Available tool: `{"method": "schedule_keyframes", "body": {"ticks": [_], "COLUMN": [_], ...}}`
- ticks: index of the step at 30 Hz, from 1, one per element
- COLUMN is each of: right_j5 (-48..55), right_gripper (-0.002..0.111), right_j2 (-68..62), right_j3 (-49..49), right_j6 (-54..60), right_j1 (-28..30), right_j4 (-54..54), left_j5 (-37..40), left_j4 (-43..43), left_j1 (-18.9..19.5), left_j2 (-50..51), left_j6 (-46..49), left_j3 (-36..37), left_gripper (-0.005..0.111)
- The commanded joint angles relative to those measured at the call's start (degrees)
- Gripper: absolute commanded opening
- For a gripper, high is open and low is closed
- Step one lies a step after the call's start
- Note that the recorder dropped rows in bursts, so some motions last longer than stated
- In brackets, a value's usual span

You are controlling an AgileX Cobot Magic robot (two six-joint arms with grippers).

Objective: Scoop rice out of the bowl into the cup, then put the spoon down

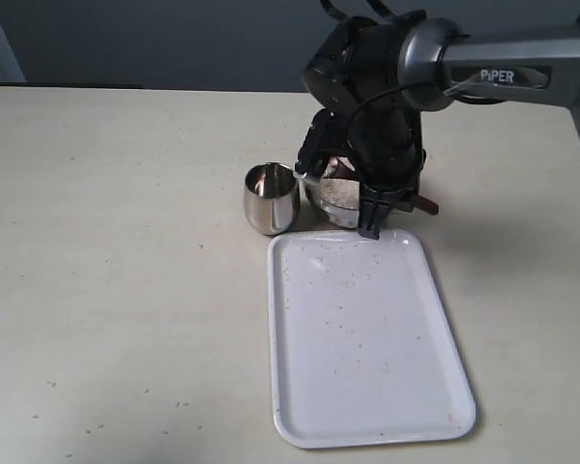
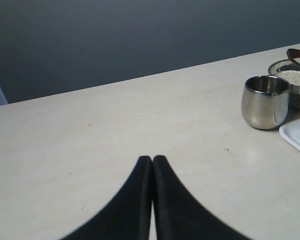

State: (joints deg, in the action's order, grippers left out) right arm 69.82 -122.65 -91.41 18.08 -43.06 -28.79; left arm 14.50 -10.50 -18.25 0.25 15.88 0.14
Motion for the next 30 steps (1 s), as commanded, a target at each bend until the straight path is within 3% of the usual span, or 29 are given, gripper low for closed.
{"method": "schedule_keyframes", "body": {"ticks": [1,30], "right_j5": [0.1,0.1], "right_gripper": [-0.001,-0.001], "right_j2": [-1.5,-5.3], "right_j3": [-0.3,-7.9], "right_j6": [0.3,0.3], "right_j1": [-0.9,-2.8], "right_j4": [0.2,2.5], "left_j5": [-0.7,-0.7], "left_j4": [0.1,0.0], "left_j1": [-0.3,-0.3], "left_j2": [-0.2,-0.2], "left_j6": [-0.3,-0.3], "left_j3": [-0.1,-0.1], "left_gripper": [0.001,0.001]}}
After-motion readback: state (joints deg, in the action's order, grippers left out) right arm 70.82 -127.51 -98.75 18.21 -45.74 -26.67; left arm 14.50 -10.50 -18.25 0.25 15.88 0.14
